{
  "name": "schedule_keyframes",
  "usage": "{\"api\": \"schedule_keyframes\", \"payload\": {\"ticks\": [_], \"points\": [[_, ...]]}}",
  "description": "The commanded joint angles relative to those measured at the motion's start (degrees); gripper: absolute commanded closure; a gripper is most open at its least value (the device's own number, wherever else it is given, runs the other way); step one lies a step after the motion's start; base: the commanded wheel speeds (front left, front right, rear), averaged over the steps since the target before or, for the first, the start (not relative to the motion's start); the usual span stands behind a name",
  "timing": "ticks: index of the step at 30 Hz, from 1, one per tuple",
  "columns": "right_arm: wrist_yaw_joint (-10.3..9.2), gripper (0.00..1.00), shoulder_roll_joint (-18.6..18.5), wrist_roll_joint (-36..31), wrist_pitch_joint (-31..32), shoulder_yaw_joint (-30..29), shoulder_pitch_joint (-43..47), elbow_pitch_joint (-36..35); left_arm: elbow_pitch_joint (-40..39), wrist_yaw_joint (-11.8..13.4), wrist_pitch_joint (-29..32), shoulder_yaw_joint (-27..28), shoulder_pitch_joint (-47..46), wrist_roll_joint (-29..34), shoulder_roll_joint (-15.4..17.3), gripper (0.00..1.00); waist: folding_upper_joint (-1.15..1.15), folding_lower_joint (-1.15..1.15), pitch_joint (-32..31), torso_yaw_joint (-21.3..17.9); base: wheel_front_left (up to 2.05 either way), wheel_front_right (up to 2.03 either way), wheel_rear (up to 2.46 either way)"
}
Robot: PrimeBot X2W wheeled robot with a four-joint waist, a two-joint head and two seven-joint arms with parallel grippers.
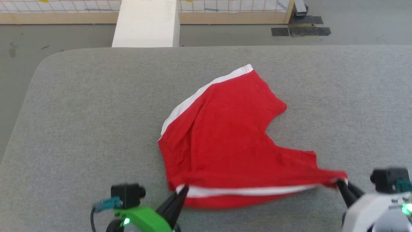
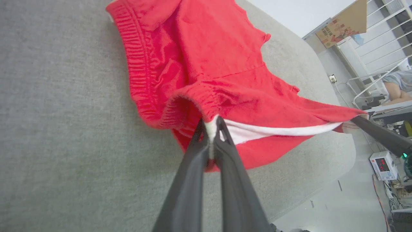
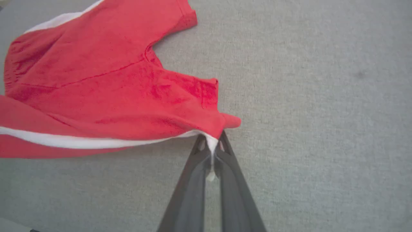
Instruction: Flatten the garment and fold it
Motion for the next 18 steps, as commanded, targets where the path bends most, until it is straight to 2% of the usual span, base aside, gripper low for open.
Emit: {"api": "schedule_keyframes", "payload": {"ticks": [1,6,7,9,14,18], "points": [[-0.1,1.0,-0.6,-0.6,-0.6,0.6,-2.7,-0.1,0.2,-0.2,-0.9,0.2,-2.5,0.6,-0.8,1.0,0.0,0.01,0.0,0.6,0.0,0.0,0.0],[-0.1,1.0,-4.6,-2.0,-2.2,3.6,-13.0,3.1,3.8,-1.0,-4.1,0.8,-8.9,2.1,-3.9,1.0,0.0,0.01,1.3,2.0,0.0,0.0,0.0],[-0.1,1.0,-7.2,-1.7,-2.9,5.7,-20.5,7.1,7.0,-1.3,-6.0,1.6,-12.9,2.5,-5.6,1.0,0.0,0.01,2.9,2.9,0.0,0.0,0.0],[-0.1,1.0,-8.5,-1.2,-3.5,7.1,-25.5,10.1,9.3,-1.1,-7.2,2.3,-15.3,3.0,-6.4,1.0,0.0,0.01,4.3,3.5,0.0,0.0,0.0],[-0.1,1.0,-11.0,0.2,-5.8,10.6,-36.7,18.2,14.5,-0.2,-9.9,3.9,-20.5,4.0,-8.2,1.0,0.0,0.01,8.5,5.5,0.0,0.0,0.0],[-0.1,1.0,-11.4,1.9,-7.7,13.6,-45.2,25.6,17.8,0.3,-11.2,4.5,-23.8,4.7,-9.3,1.0,0.0,0.01,12.1,7.1,0.0,0.0,0.0]]}}
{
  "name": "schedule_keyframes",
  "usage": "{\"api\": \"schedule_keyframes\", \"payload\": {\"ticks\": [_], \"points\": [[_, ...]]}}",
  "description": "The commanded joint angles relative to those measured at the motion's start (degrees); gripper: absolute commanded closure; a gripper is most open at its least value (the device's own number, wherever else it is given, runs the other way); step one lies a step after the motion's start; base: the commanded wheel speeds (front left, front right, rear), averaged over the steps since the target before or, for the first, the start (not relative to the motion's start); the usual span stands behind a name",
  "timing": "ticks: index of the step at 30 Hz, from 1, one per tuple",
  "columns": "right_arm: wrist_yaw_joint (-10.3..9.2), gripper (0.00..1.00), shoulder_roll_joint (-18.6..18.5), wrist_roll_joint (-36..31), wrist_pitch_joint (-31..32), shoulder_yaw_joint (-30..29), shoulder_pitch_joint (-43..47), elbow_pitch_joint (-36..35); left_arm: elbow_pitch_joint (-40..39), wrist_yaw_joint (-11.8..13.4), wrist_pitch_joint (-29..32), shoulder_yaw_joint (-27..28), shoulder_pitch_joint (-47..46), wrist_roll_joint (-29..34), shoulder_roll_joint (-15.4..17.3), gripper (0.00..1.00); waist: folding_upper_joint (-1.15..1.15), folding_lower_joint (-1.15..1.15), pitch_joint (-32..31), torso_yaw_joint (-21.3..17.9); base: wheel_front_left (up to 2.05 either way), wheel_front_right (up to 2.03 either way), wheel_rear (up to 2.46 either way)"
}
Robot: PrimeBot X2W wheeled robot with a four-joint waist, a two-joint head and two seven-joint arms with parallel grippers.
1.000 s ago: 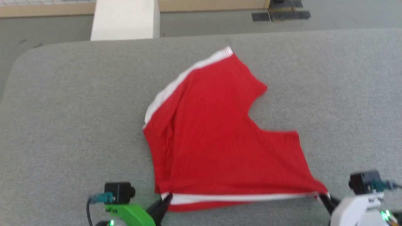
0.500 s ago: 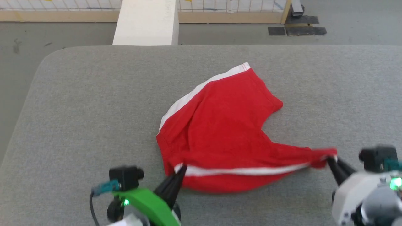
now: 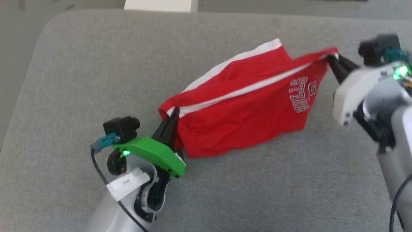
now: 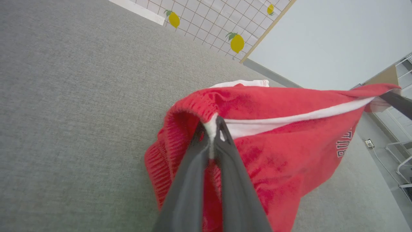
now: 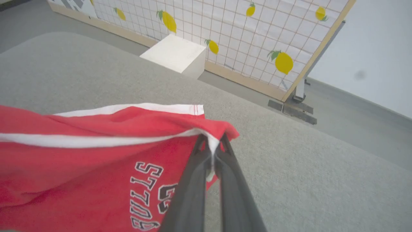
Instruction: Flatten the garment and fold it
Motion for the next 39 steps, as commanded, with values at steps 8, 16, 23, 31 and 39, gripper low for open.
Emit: {"api": "schedule_keyframes", "payload": {"ticks": [8,16,23,31,39], "points": [[-0.1,1.0,-2.0,3.5,0.5,8.4,-14.8,14.1,4.1,0.5,-2.1,-0.4,-5.5,1.7,-1.8,1.0,0.0,0.0,9.7,6.0,0.0,0.0,0.0],[-0.1,1.0,-5.1,7.3,6.1,16.4,-24.3,23.6,5.9,0.4,-3.0,-1.9,-7.3,2.0,-3.5,1.0,0.0,0.0,12.7,9.8,0.0,0.0,0.0],[-0.1,1.0,-6.3,12.0,15.8,20.5,-27.8,29.4,7.3,-0.4,-1.3,-4.1,-7.7,1.4,-4.1,1.0,0.0,0.0,12.8,11.2,0.0,0.0,0.0],[-0.1,0.0,-6.3,14.1,12.3,19.8,-26.6,28.8,7.3,-1.4,-3.0,-4.6,-7.8,1.9,-3.7,0.0,0.0,0.0,9.4,9.6,0.0,0.0,0.0],[-0.1,0.0,-7.1,15.9,0.5,16.7,-17.9,25.5,5.6,-1.0,-4.8,-4.8,-4.1,3.3,-0.9,0.0,0.0,0.0,2.2,6.3,0.0,0.0,0.0]]}}
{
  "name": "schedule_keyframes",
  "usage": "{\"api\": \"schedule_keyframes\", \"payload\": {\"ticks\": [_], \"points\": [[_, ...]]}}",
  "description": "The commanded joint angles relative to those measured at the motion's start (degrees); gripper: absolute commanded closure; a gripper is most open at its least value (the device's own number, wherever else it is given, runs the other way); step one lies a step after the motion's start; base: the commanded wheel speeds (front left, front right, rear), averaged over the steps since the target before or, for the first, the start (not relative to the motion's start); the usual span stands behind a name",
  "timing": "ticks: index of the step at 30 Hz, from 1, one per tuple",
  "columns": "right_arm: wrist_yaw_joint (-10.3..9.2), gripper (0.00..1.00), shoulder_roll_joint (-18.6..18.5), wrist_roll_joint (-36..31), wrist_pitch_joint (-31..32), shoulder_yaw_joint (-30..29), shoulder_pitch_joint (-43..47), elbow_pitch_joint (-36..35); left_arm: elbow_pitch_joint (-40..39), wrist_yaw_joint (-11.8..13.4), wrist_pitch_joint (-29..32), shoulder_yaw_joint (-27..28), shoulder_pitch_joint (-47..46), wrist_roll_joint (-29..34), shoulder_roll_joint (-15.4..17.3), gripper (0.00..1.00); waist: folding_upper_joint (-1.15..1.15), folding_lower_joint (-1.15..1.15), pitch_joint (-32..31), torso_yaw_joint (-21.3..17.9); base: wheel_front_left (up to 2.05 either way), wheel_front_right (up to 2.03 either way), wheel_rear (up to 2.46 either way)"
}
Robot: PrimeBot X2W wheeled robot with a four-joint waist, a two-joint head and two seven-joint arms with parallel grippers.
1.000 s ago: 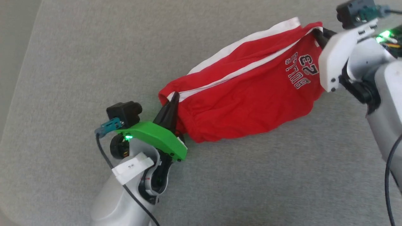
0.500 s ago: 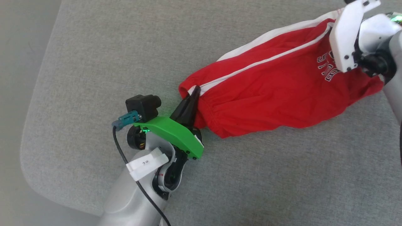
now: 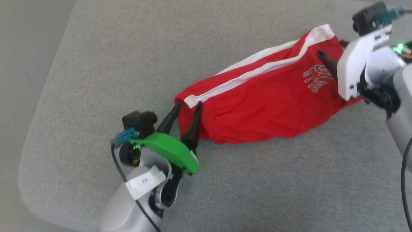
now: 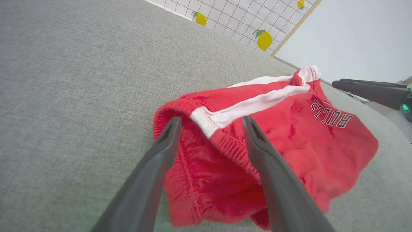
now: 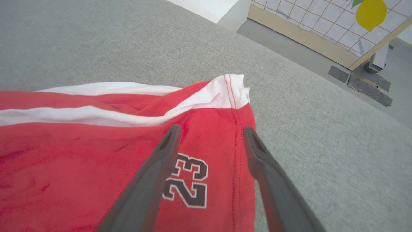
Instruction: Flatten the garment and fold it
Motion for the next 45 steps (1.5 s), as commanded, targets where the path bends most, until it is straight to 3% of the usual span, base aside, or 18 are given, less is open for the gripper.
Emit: {"api": "schedule_keyframes", "payload": {"ticks": [1,7,12,15,22,33,45], "points": [[-0.09,0.0,-0.1,0.7,-1.6,-0.7,2.0,-0.8,-0.4,0.4,-0.4,0.1,1.3,0.4,0.7,0.0,0.0,0.0,-3.9,-2.5,0.0,0.0,0.0],[-0.09,0.0,0.2,-0.1,-7.8,-4.1,9.1,-4.0,-1.6,2.0,-4.3,0.9,4.3,2.5,2.8,0.0,0.0,0.0,-7.7,-4.2,0.0,0.0,0.0],[-0.09,0.0,2.3,-0.9,-11.7,-8.5,14.4,-6.4,-2.1,3.0,-9.0,3.6,5.1,8.1,3.9,0.0,0.0,0.0,-9.3,-4.4,0.0,0.0,0.0],[-0.09,0.0,4.3,-0.1,-13.3,-11.9,16.7,-7.3,-4.1,2.0,-9.3,7.4,5.4,12.0,2.9,0.0,0.0,0.0,-9.4,-4.2,0.0,0.0,0.0],[-0.09,0.0,8.8,-2.4,-14.2,-17.7,18.5,-7.2,-8.4,-2.7,-9.3,16.2,8.2,23.4,-0.9,0.0,0.0,0.0,-8.2,-4.0,0.0,0.0,0.0],[-0.09,0.0,13.9,-9.1,-10.2,-25.1,11.6,1.5,-9.9,-6.9,-9.3,25.5,10.3,28.2,-4.6,0.0,0.0,0.0,-3.8,-3.0,0.0,0.0,0.0],[-0.09,0.0,16.4,-21.2,1.6,-32.1,3.2,12.4,-10.1,-6.6,-9.4,24.3,9.9,25.8,-4.9,0.0,0.0,0.0,-0.8,-0.4,0.0,0.0,0.0]]}}
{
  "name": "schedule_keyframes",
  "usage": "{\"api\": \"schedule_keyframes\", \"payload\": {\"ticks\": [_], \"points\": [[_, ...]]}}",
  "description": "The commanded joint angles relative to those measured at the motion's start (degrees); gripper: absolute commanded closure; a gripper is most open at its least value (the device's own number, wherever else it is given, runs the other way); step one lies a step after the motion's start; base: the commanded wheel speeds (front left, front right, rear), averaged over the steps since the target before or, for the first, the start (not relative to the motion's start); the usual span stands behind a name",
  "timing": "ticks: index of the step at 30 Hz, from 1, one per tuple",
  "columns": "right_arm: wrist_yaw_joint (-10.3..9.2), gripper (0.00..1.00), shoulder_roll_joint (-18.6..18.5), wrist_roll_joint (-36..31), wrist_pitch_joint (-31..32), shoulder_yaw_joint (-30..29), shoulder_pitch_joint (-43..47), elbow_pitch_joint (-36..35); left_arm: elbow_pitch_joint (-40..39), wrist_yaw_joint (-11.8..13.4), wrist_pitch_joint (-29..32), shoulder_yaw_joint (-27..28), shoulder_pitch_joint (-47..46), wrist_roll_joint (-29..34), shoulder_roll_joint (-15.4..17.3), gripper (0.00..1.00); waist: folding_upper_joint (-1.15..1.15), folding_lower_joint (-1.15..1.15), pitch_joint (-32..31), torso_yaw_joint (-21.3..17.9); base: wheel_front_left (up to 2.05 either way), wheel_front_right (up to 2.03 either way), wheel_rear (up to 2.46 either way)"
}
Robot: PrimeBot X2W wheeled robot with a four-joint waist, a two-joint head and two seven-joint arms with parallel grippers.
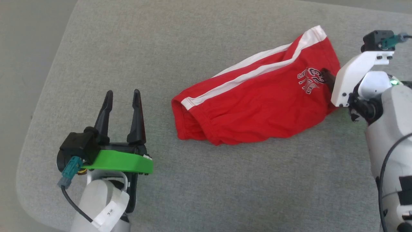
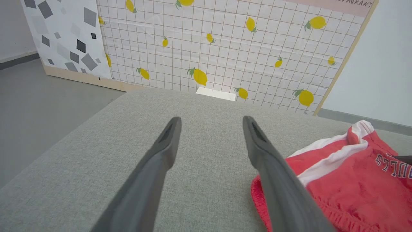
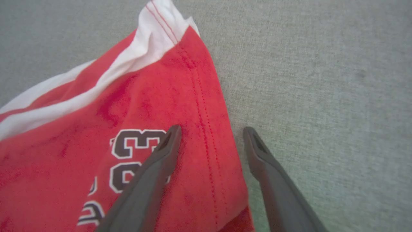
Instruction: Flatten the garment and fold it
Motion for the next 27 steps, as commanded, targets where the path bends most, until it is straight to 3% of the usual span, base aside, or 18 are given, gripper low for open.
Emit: {"api": "schedule_keyframes", "payload": {"ticks": [1,6,7,8,9,11,20,27], "points": [[-0.09,0.0,0.2,-1.4,1.6,-0.5,-1.2,0.8,-0.3,0.3,-0.2,-0.3,0.1,-0.5,-0.2,0.0,0.0,0.0,0.7,0.6,0.0,0.0,0.0],[-0.09,0.0,1.6,-3.0,8.6,-0.4,-2.6,3.1,-0.7,0.6,-0.2,-0.8,-0.3,-0.8,-0.2,0.0,0.0,0.0,1.6,1.1,0.0,0.0,0.0],[-0.09,0.11,1.8,-2.8,9.9,-0.2,-2.6,3.3,-0.7,0.7,-0.2,-0.9,-0.3,-0.8,-0.2,0.0,0.0,0.0,1.6,1.1,0.0,0.0,0.0],[-0.09,0.46,1.9,-2.5,11.0,0.0,-2.6,3.3,-0.7,0.8,-0.2,-0.9,-0.4,-0.8,-0.2,0.0,0.0,0.0,1.7,1.1,0.0,0.0,0.0],[-0.09,0.69,1.9,-2.3,11.5,0.2,-2.5,3.1,-0.7,0.9,-0.2,-1.0,-0.4,-0.8,-0.2,0.0,0.0,0.0,1.7,1.1,0.0,0.0,0.0],[-0.09,1.0,1.7,-2.1,12.5,0.8,-2.1,2.6,-0.6,1.0,-0.2,-1.1,-0.4,-0.8,-0.2,0.0,0.0,0.0,1.6,1.0,0.0,0.0,0.0],[-0.09,1.0,-1.4,3.2,10.2,4.7,2.3,-4.0,0.3,0.5,-0.2,-0.6,1.0,0.1,-0.2,0.0,0.0,0.0,-1.0,-1.1,0.0,0.0,0.0],[-0.09,1.0,-5.0,5.0,6.8,4.0,8.2,-10.1,0.9,0.1,-0.2,-0.1,3.0,1.1,-0.2,0.0,0.0,0.0,-4.5,-4.1,0.0,0.0,0.0]]}}
